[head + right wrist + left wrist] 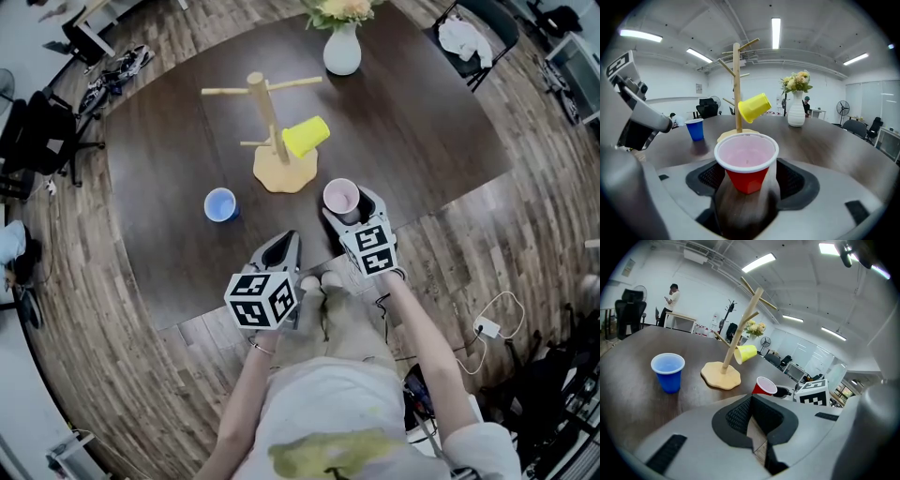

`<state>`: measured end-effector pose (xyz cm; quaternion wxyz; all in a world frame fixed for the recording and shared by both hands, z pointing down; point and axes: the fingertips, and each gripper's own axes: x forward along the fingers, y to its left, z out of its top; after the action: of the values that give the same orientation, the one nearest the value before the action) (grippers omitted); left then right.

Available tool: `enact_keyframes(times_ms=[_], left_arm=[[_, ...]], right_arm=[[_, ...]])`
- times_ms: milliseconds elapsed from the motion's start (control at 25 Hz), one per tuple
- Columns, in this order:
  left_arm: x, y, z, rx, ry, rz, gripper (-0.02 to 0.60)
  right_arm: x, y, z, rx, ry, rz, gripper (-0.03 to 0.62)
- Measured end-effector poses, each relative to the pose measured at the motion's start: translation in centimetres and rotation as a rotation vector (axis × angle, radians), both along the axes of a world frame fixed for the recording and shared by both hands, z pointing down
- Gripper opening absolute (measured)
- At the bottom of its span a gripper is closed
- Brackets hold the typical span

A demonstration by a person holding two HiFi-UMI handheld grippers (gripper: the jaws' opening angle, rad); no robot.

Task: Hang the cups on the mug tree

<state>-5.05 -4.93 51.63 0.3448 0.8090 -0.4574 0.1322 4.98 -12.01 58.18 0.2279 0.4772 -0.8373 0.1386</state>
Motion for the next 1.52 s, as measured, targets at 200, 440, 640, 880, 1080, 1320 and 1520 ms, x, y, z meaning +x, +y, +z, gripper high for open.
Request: enact_keyframes(times_ms=[200, 440, 640, 880, 1080, 1320, 1520], left_arm=[[0.0, -0.3, 0.2, -0.006, -0.001, -0.017, 0.015], [0.2, -0.5, 0.4, -0.014, -0.004, -0.028, 0.015], [0.3, -0.7, 0.2, -0.01, -0.003, -0.035, 0.015], [0.3, -1.0, -0.4, 0.008, -0.002, -0.054, 0.015], [0.2, -1.5, -1.4, 0.035, 0.003, -0.069, 0.015], [0.4, -2.2, -3.1, 0.083, 0.008, -0.092, 0.015], [0.2, -2.7, -4.8, 0.135, 0.008, -0.12, 0.015]], right_arm=[[-0.6, -0.5, 0.7, -0.022, 0.005, -0.034, 0.322], [-1.0, -1.0, 0.4, -0.02, 0.004, -0.052, 0.321], [-1.3, -1.1, -0.1, -0.032, -0.006, -0.078, 0.314], [-1.1, -1.5, -1.9, -0.011, -0.009, -0.096, 0.311], [-1.1, -2.1, -3.5, 0.013, 0.003, -0.116, 0.308], [-0.5, -2.8, -5.8, 0.052, 0.022, -0.139, 0.307], [-0.1, -3.6, -7.7, 0.095, 0.052, -0.164, 0.305]])
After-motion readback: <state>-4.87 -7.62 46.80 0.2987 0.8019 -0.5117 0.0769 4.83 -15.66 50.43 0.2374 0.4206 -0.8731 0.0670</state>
